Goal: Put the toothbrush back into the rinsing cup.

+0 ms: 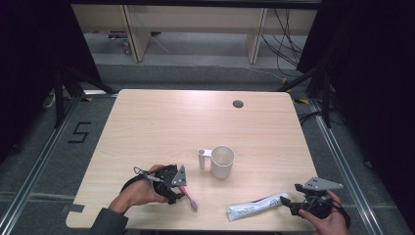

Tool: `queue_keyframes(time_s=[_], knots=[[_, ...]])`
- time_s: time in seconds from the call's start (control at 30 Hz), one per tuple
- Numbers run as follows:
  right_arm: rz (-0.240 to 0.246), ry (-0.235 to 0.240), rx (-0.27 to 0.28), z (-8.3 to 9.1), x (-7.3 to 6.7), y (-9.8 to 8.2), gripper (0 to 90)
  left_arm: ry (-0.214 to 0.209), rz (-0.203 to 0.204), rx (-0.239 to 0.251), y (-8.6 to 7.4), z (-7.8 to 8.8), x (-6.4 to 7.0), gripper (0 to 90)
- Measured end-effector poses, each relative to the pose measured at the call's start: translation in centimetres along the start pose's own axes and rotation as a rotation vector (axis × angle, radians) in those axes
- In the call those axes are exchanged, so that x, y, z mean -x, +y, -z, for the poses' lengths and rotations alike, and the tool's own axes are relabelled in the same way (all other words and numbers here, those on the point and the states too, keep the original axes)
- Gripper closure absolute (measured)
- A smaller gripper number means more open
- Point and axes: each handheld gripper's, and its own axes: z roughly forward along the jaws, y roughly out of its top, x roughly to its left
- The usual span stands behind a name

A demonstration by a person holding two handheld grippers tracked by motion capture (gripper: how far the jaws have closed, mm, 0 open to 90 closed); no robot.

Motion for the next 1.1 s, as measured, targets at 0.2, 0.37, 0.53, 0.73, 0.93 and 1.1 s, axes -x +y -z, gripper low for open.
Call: queue_keyframes(time_s=[0.2,0.37,0.53,0.73,0.93,1.1], knots=[[-0.024,0.005,-0.005,0.1,-0.1,0.0,23.9,-0.056,-0.009,-0.003,0.1,-0.5,-0.2,36.6],[-0.005,0.006,-0.002,0.1,0.1,0.0,23.9,-0.077,0.021,-0.016,0.0,-0.4,-0.3,45.3],[0.005,0.007,0.005,0.0,0.1,0.0,23.9,-0.087,0.031,-0.036,-0.1,-0.2,-0.4,51.5],[-0.006,0.008,-0.003,0.0,0.0,0.0,23.9,-0.086,0.038,-0.088,0.0,0.2,-0.5,57.4],[-0.005,0.013,-0.004,0.0,0.0,0.0,23.9,-0.084,0.020,-0.134,-0.2,0.5,-0.7,59.6],[-0.007,0.009,-0.005,0.0,-0.1,0.0,24.0,-0.087,0.026,-0.161,-0.5,0.5,-0.9,63.2]])
